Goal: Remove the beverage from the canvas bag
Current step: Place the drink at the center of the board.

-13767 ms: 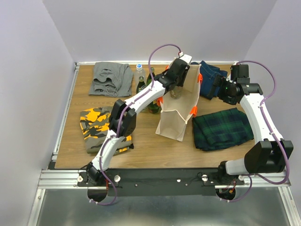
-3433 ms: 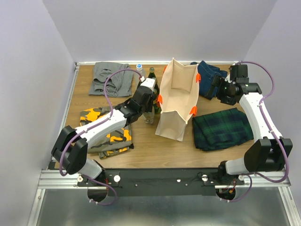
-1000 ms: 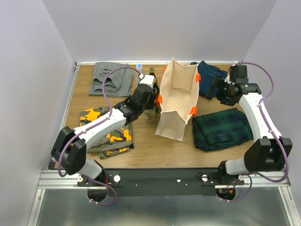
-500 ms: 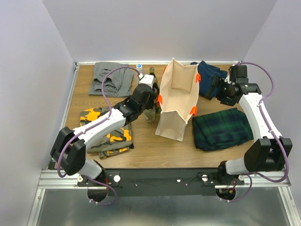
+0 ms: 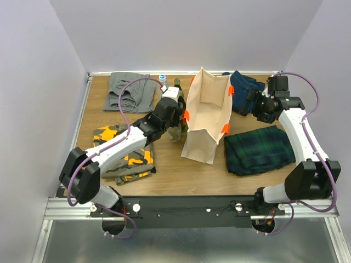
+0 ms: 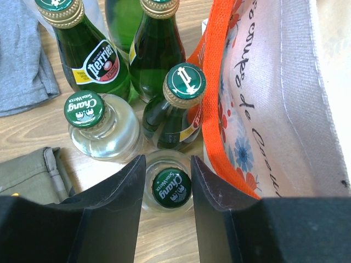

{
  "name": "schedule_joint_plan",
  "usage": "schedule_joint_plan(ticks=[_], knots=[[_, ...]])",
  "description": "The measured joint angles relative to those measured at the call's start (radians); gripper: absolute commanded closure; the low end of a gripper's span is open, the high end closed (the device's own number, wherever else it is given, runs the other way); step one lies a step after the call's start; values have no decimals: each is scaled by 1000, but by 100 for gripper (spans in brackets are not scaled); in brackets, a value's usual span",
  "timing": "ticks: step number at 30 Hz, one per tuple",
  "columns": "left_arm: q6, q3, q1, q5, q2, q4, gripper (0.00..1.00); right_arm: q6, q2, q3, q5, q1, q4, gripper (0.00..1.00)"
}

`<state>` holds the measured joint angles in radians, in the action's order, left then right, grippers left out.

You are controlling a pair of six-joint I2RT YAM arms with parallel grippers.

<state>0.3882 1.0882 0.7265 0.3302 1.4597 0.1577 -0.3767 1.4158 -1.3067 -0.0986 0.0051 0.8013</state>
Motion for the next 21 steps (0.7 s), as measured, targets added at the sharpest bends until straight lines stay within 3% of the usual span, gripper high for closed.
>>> schedule_joint_plan(ticks=[11,13,15,21], knots=[[2,0,0,0,40,-11,49,0,12,0,0,0,0,0],[2,0,0,0,41,-11,55,0,15,0,0,0,0,0],[2,0,0,0,42,-13,73,0,18,0,0,0,0,0],[-9,7,0,2,48,-13,80,0,27,0,0,0,0,0]])
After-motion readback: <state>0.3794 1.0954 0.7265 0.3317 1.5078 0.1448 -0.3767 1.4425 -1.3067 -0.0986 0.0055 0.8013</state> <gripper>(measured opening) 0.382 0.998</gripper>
